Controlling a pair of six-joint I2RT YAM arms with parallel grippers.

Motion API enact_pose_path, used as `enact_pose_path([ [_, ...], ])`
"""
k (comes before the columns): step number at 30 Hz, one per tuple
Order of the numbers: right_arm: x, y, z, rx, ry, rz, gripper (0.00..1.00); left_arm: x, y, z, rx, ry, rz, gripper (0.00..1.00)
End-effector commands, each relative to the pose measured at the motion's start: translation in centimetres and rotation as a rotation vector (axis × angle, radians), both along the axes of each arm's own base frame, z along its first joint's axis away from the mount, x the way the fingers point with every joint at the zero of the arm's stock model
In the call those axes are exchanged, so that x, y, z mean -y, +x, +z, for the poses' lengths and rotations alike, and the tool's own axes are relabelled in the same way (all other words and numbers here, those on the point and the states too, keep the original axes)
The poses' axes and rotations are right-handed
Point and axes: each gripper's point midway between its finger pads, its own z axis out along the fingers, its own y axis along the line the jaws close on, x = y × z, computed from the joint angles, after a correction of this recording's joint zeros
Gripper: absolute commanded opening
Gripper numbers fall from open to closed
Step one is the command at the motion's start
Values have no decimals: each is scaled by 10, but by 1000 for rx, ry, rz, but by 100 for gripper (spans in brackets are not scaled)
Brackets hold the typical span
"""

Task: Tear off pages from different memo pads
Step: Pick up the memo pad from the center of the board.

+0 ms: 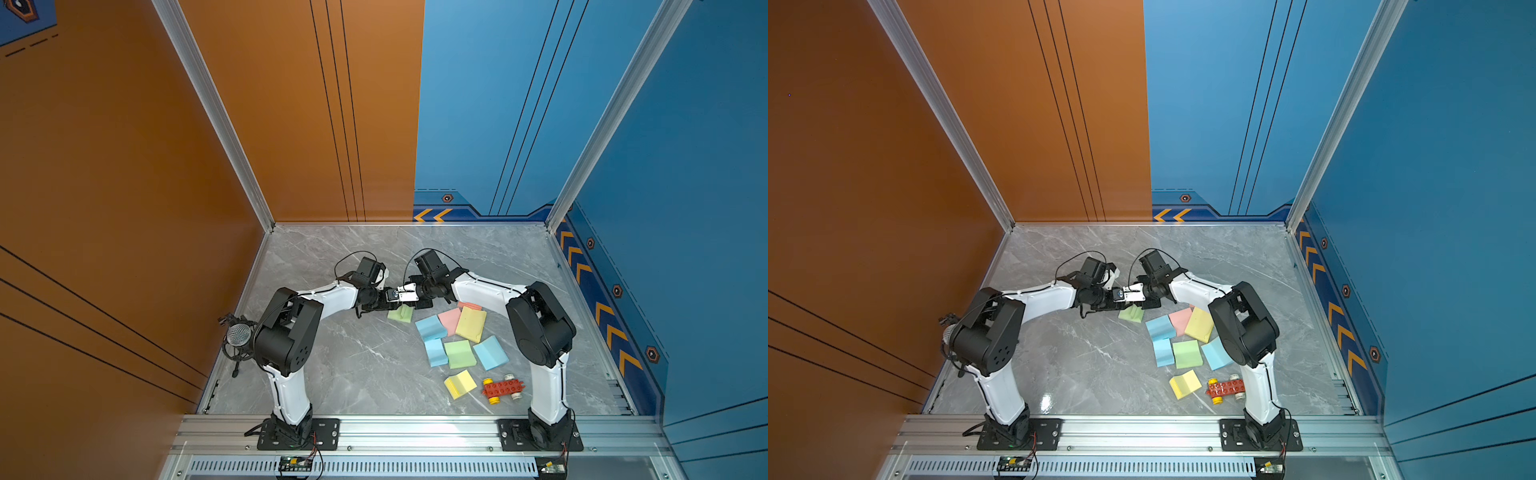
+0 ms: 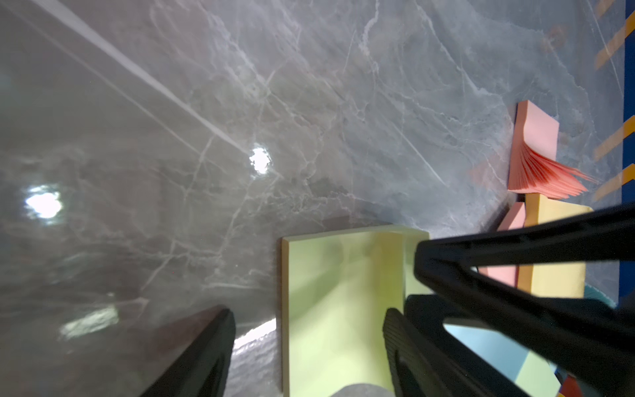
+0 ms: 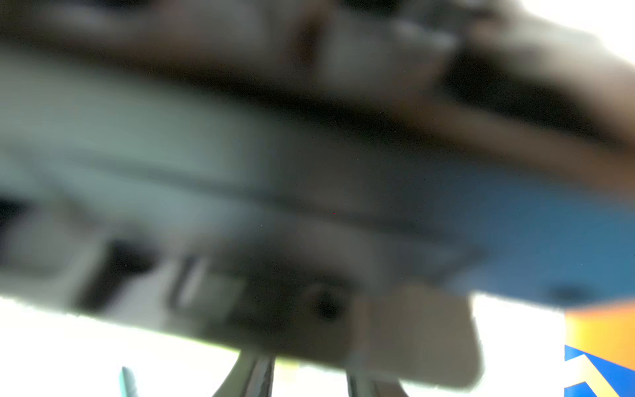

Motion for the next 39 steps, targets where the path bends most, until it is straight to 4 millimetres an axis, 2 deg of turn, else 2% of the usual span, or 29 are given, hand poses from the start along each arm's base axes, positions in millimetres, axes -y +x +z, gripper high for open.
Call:
enact_pose_path([
  [1, 18, -17, -36, -62, -121, 14, 35, -1, -4, 4, -28, -26, 12, 72],
  [7, 24, -22, -47, -83, -157, 15, 35, -3, -4, 5, -28, -25, 17, 72],
  [15, 39, -21, -56, -68, -238, 18, 36, -25, -2, 17, 2, -27, 70, 72],
  [18, 40, -19, -53, -56, -245, 25, 38, -33, -11, 10, -19, -13, 84, 72],
  [23, 34, -19, -48, -32, -257, 51, 40, -37, -16, 12, -17, -10, 94, 73],
  [30, 21, -30, -47, 1, -278, 113, 41, -45, -21, 13, -13, -3, 110, 73],
  [31, 22, -29, -47, 6, -283, 115, 41, -45, -21, 12, -14, -3, 109, 73],
  [33, 12, -39, -45, 27, -292, 150, 43, -46, -22, 10, -21, -1, 110, 73],
  [39, 3, -40, -36, 87, -296, 177, 48, -47, -24, 8, -23, 1, 106, 73],
])
